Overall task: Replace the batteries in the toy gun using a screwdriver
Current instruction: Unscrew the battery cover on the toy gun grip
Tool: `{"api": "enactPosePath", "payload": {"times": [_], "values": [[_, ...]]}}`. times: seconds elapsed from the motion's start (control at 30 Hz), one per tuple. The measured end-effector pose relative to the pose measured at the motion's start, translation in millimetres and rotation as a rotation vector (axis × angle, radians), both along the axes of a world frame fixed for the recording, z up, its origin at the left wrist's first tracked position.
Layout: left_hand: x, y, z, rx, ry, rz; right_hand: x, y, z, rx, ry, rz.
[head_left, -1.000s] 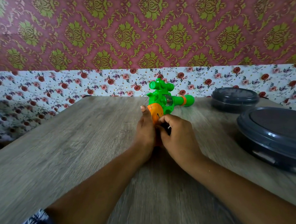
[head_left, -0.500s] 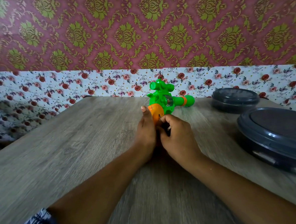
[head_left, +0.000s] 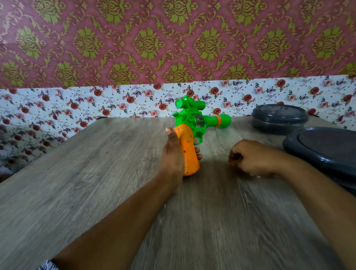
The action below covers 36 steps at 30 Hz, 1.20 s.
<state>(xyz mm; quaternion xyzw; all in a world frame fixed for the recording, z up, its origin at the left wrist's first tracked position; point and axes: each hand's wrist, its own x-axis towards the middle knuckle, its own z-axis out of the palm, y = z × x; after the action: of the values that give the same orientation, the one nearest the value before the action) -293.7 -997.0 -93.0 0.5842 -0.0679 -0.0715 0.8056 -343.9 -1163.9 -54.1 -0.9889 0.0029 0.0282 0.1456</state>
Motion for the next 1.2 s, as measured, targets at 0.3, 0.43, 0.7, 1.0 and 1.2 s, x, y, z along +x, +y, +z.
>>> {"api": "enactPosePath", "payload": {"times": [0.3,0.43,0.7,1.0,1.2], "values": [[-6.9,0.3,-3.4,0.206,-0.142,0.015,2.1,-5.1,-4.8,0.051,0.096,-0.057],[-4.8,-0.8,-5.1,0.285,-0.159,0.042,-1.2,-9.0,-0.2,0.193,-0.076,-0.074],[-6.1,-2.2,-2.3,0.148,-0.106,0.024,4.1,26.2,-6.6,0.296,-0.592,-0.060],[-3.6,2.2,-1.5,0.014,0.000,-0.016,-5.8,71.1,-25.1,0.264,-0.523,-0.017],[-5.1,2.2,-0.3,0.010,0.004,-0.055,-16.3,80.6,-22.0,0.238,-0.527,-0.048]]}}
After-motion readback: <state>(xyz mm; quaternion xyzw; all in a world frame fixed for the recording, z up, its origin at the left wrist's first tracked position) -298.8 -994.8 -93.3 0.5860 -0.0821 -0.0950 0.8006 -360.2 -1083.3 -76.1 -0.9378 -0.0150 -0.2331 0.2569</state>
